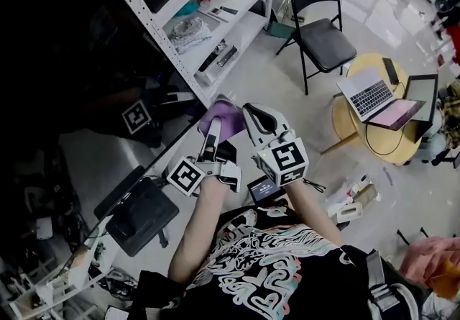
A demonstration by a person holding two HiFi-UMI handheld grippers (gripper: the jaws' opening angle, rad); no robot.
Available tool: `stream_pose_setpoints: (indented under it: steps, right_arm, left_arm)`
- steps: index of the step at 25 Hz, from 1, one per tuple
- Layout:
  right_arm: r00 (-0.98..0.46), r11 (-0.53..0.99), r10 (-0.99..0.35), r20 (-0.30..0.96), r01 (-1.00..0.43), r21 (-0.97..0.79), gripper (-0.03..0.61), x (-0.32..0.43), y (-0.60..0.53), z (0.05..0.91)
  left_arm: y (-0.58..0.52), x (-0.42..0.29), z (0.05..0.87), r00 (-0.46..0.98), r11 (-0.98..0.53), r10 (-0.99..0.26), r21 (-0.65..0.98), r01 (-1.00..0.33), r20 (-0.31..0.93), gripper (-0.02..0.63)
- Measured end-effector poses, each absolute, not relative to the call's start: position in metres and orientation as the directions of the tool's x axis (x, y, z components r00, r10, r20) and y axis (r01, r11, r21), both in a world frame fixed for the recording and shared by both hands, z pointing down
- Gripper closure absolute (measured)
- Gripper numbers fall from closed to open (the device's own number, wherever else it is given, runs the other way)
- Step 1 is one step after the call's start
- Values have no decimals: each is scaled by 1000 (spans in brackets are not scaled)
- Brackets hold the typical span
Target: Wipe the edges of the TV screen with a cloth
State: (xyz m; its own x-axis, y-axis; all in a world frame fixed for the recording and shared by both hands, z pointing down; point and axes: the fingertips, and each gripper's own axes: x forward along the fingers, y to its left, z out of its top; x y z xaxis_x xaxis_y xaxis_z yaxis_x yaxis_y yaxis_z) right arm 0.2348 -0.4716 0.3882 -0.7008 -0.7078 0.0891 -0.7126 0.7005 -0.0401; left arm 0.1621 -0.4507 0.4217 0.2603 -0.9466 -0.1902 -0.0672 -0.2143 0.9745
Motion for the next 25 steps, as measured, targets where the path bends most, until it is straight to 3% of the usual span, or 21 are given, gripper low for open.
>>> stream_pose_setpoints:
  steps: [3, 6, 9, 13, 18, 25]
  right_arm:
    - [-710, 710, -697, 98, -703, -44, 543, 233, -459, 398]
    - [-721, 719, -686, 94, -692, -59, 543, 231, -441, 404]
    - [-734, 732, -672, 100, -678, -60, 543, 223, -424, 408]
    - [-760, 760, -641, 108, -648, -49, 543, 206, -395, 409]
    - [-796, 800, -595, 109, -600, -16, 543, 185, -352, 413]
    - [-837, 842, -538, 105, -540, 9, 543, 174, -282, 402]
  left_arm:
    - [-427, 149, 443, 261, -150, -961, 966, -209, -92, 551]
    - [-400, 135, 453, 279, -128, -960, 860, -494, 17, 551]
    - [-376, 126, 432, 291, -206, -957, 704, -679, 1, 551]
    - [-334, 100, 411, 217, -191, -976, 479, -856, -3, 551]
    - [-271, 76, 398, 110, -113, -994, 242, -964, -24, 551]
    - [-185, 65, 387, 5, -14, -998, 150, -989, -60, 551]
